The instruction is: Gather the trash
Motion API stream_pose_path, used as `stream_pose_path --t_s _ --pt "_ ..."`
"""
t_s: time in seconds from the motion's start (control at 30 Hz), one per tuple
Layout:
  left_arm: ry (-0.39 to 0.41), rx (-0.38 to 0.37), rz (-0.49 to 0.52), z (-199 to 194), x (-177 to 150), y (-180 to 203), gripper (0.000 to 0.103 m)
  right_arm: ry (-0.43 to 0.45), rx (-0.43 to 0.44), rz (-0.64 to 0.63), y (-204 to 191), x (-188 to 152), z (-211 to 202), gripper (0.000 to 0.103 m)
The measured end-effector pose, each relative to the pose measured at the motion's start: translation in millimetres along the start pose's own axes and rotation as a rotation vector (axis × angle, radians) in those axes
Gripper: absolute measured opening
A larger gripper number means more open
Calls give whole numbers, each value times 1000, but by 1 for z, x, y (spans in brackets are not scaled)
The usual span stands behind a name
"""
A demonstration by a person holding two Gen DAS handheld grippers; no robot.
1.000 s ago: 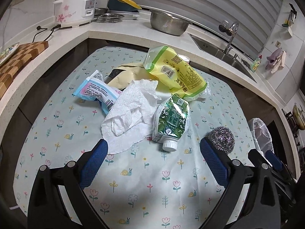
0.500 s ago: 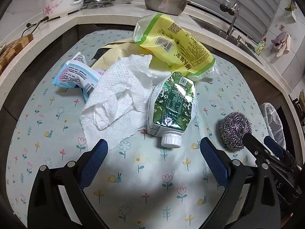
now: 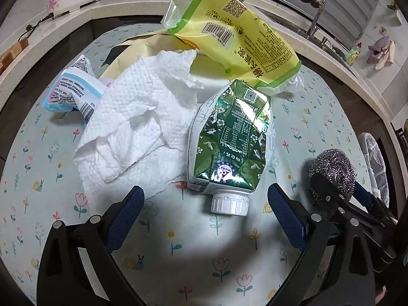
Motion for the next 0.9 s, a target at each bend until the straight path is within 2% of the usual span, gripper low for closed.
stream_pose_path --t_s 0.33,0.4,0.5,0.57,0.67,0.9 --pt "5 -12 9 13 9 9 90 14 -10 3 3 4 9 86" --pt "5 -21 17 13 11 13 83 18 -6 -1 4 5 9 85" --pt "-6 -38 30 14 10 19 71 19 4 -8 4 5 8 73" --pt "-5 -38 41 13 9 23 68 23 10 -6 4 4 7 73" --pt "-15 -43 55 11 7 27 58 29 12 2 7 3 3 72" --pt "24 -43 62 -6 9 37 55 61 11 31 22 3 -16 72"
Point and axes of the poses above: each gripper's, at about its wrist camera, not at the fingertips, and z roughly the way its jaws point, y to its right, x to its top, the point moved 10 cm from there along z, roughly the way its jaws point, and after that the axes turned 9 degrees about -z, right-handed, at the moved point
